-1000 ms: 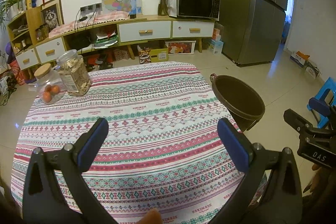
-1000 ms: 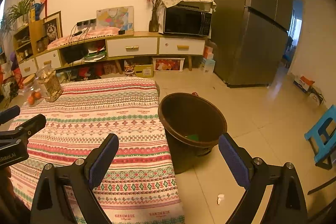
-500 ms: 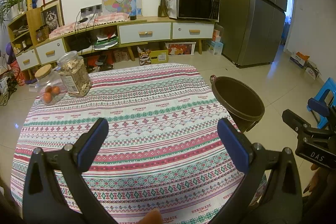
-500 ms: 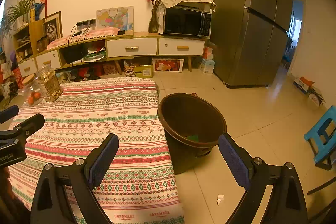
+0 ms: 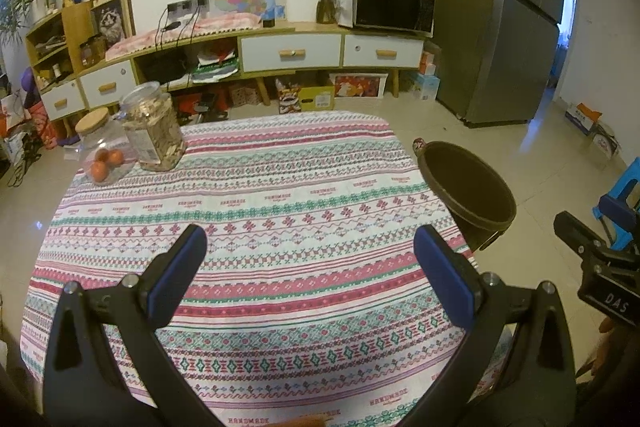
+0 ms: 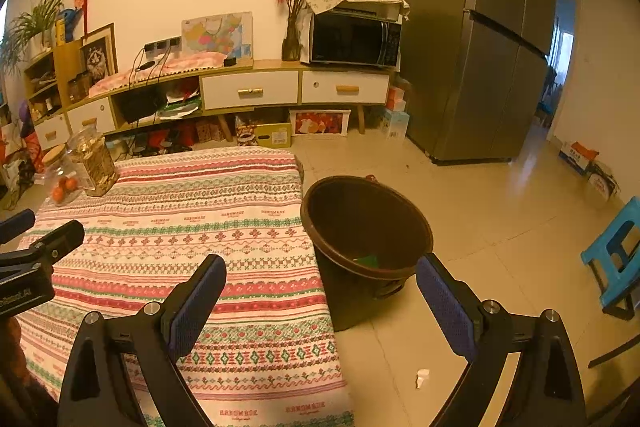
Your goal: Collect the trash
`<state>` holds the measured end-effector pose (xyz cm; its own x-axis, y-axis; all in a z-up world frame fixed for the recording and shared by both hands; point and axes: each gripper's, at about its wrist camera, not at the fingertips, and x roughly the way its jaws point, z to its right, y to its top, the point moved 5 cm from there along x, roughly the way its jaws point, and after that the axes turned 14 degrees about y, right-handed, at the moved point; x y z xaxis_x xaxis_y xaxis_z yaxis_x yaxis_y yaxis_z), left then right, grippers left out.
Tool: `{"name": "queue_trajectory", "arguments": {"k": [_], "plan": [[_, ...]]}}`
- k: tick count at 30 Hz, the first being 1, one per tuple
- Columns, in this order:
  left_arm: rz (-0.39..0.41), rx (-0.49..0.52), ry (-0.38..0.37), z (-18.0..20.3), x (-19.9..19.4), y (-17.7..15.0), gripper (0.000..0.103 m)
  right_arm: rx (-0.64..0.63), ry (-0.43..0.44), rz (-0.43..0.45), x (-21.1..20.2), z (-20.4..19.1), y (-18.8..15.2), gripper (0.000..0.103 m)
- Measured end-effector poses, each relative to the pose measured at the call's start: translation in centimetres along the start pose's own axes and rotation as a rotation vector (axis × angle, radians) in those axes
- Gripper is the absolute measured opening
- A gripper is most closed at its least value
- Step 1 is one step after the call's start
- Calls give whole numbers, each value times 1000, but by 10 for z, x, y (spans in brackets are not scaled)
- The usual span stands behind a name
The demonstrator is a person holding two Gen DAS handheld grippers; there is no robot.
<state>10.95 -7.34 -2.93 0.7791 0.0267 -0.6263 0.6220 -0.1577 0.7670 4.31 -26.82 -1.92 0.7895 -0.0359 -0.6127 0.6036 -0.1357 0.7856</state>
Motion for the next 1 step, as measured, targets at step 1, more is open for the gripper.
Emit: {"name": "queue_trajectory", "arguments": {"k": [1], "plan": [[-15, 3, -14, 1, 4, -1, 103, 0, 0, 0, 0, 0, 0, 97]]}}
